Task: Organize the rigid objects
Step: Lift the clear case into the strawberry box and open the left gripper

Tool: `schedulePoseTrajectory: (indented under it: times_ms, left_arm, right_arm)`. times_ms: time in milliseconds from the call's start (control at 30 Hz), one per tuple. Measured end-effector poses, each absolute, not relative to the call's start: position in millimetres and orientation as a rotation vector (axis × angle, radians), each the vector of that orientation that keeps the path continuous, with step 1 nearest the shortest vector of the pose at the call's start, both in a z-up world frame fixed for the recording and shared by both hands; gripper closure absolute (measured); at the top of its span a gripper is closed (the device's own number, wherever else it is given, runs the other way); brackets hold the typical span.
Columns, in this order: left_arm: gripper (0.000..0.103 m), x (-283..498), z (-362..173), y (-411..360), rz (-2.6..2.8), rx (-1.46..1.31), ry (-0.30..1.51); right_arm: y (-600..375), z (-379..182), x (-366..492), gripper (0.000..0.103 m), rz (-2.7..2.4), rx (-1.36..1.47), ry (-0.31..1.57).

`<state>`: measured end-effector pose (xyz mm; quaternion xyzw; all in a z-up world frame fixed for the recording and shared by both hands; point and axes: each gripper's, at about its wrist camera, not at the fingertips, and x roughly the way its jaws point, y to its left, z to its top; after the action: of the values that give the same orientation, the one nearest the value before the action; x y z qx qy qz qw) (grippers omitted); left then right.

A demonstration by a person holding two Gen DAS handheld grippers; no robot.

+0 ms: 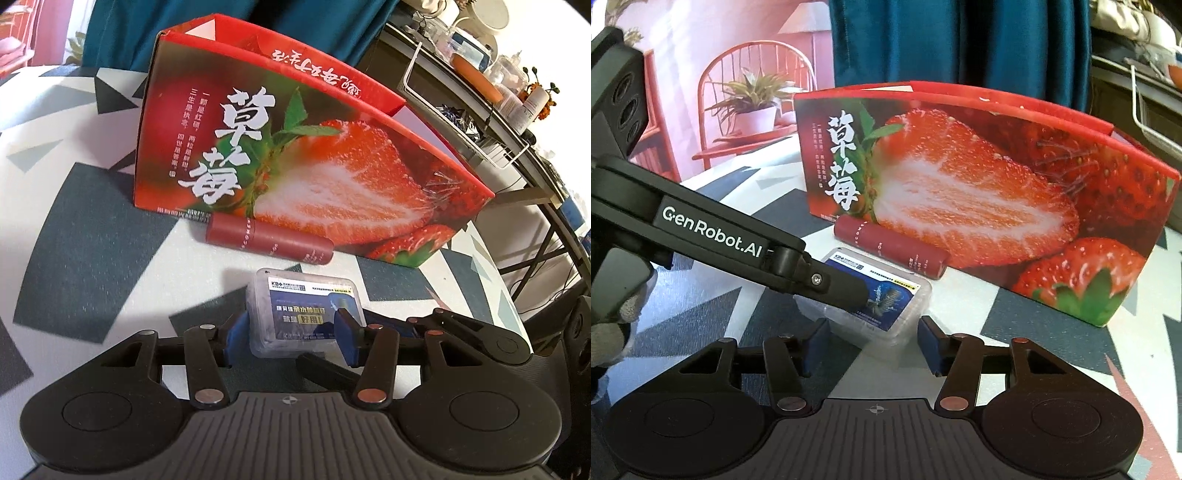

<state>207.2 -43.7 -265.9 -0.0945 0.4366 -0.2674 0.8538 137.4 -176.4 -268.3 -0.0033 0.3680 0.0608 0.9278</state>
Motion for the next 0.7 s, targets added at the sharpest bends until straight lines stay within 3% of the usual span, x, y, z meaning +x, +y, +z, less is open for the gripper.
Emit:
schedulePoseTrajectory:
  times_ms: [267, 700]
  left_arm:
    - [0.047, 195.6, -239.3, -45.3, -0.596, -0.191, 0.831]
    - [0.047, 221.7, -156.0, -65.5, -0.671, -0.2, 0.652]
  right_arm:
    - [-174.8, -243.7, 124.2, 0.053, 0.135, -0.096, 0.663]
    - [-211.5, -158.9, 142.6, 0.053, 0.122, -0.113, 0.486]
